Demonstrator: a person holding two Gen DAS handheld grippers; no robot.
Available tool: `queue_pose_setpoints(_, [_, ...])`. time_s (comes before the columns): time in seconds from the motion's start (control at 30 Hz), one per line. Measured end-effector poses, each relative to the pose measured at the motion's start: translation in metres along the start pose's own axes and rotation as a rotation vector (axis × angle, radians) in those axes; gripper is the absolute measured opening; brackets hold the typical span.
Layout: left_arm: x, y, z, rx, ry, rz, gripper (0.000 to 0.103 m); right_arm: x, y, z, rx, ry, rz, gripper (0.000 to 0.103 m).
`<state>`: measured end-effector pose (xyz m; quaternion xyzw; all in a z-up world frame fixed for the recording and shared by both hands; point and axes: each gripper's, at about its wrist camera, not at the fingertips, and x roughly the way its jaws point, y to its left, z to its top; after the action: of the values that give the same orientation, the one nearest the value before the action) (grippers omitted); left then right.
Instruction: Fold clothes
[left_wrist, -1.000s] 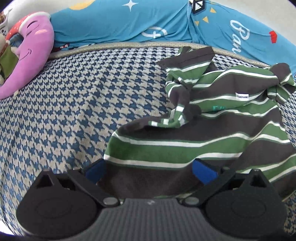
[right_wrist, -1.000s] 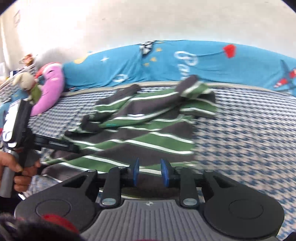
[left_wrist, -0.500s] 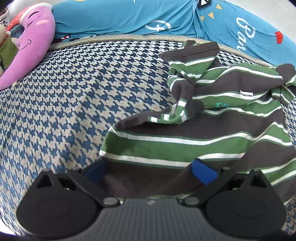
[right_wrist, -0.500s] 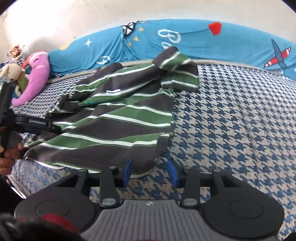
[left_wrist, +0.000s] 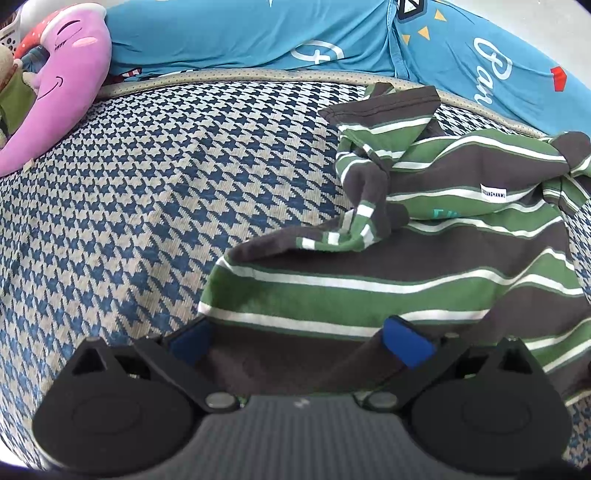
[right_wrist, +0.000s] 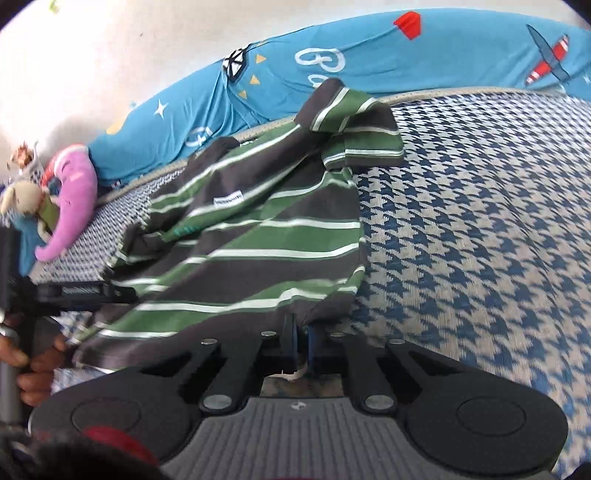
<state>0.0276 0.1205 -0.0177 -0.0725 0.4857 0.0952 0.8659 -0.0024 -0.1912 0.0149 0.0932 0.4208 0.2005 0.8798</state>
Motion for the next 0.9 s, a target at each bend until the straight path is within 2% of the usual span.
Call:
queue_pose_setpoints(0.1, [-0.003, 0.002, 0.000, 0.000, -0.015, 0.003, 0.103, -0.030, 0.008, 0.002, 0.004, -0.040, -0.014, 0.008])
queue_pose_setpoints(0.2, [-0.004, 0.006, 0.000, -0.009, -0.017, 0.009, 0.103, -0.049, 0.006, -0.001, 0.044, -0.067, -0.064, 0.008])
queue_pose_setpoints(0.37, [-0.005, 0.011, -0.001, -0.018, -0.016, 0.028, 0.103, -0.047, -0.003, -0.010, 0.069, -0.095, -0.252, 0.008])
queue_pose_setpoints(0.47, [-0.006, 0.012, -0.002, -0.024, -0.022, 0.033, 0.103, -0.054, -0.008, -0.008, 0.094, -0.147, -0.217, 0.008])
queue_pose_setpoints(0.53, [-0.007, 0.013, -0.002, -0.020, -0.025, 0.035, 0.103, -0.055, -0.008, -0.007, 0.092, -0.149, -0.230, 0.008])
queue_pose_setpoints(0.6, [-0.008, 0.013, -0.002, -0.015, -0.026, 0.033, 0.103, -0.053, -0.007, -0.008, 0.070, -0.126, -0.233, 0.009])
queue_pose_setpoints(0.9, [-0.028, 0.000, -0.022, 0.075, -0.056, -0.011, 0.103, -0.049, -0.004, -0.028, 0.003, -0.007, -0.114, 0.009])
